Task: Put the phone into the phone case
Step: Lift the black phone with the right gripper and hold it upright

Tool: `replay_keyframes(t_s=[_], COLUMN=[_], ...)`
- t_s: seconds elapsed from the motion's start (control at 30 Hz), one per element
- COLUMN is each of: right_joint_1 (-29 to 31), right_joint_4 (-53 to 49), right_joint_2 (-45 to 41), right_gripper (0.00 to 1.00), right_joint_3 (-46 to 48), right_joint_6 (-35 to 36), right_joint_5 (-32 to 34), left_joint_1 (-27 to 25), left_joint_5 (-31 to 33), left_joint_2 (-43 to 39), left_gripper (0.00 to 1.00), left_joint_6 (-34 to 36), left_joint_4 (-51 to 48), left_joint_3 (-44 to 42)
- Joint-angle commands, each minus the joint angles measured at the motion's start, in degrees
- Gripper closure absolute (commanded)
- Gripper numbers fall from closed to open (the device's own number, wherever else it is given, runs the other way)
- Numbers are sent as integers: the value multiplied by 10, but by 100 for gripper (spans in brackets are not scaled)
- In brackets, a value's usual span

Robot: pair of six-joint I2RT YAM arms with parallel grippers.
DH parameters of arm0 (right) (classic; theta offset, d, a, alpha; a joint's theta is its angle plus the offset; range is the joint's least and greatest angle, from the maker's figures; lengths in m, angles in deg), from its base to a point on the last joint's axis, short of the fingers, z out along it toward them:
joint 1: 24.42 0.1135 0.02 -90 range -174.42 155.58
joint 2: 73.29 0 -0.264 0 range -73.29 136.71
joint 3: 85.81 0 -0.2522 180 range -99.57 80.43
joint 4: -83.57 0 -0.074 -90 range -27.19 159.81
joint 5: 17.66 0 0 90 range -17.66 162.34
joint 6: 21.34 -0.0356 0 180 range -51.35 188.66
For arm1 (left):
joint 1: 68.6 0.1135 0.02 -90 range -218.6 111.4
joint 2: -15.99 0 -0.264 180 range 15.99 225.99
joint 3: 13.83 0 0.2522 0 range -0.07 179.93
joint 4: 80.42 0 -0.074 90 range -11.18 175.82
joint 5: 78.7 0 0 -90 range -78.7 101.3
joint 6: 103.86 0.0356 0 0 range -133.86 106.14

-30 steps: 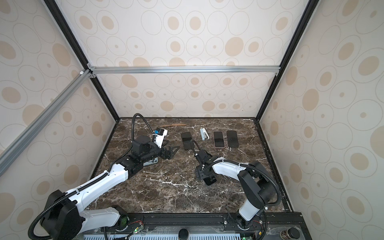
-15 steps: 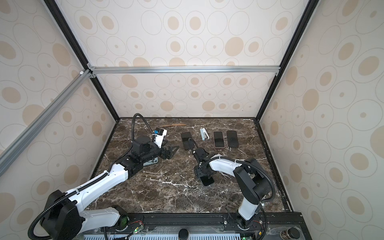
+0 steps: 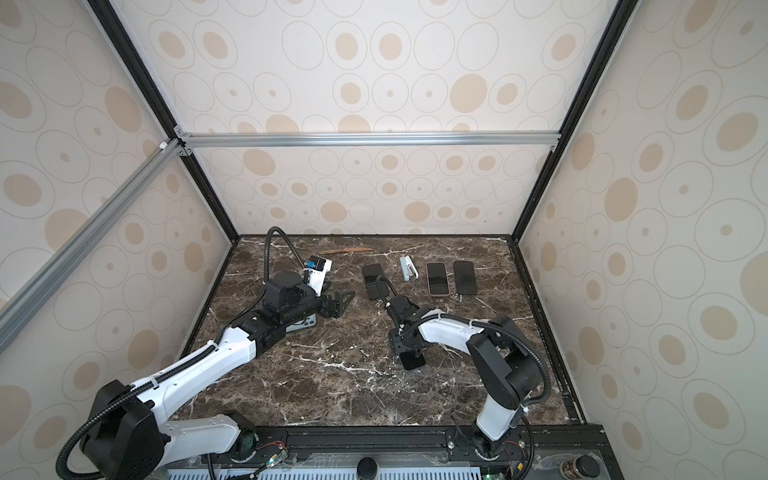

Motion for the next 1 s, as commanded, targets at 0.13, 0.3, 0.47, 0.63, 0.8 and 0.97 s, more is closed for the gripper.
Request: replay_keyframes(t_s=[0.13,0.3,0.47,0.63,0.8,0.97], right_joint_1=[3,4,5,5,6,6], right_joint_4=[-35,-32,-27,-19,-22,-14], right_joint_2=[-19,-45,-70,-85,-106,-119], right_gripper=[66,68,68,68,68,68], right_joint_3=[33,38,42,44,39,34], right_joint_6=[-4,1,3,-1,6,12], right_joint_5=[22,55,72,79,86,68], left_joint_1=[10,14,17,18,24,73], left_joint_5=[28,35,66,176,262,270], left_joint_2=[-11,-9,-3,32,77,138], left_gripper=[11,11,11,10,11,15], left_joint_6=[17,17,23,3,-31,-63], left_joint_4=[-5,-7,-21,-83,-168,-236], left_joint_3=[17,19,22,44,55,43])
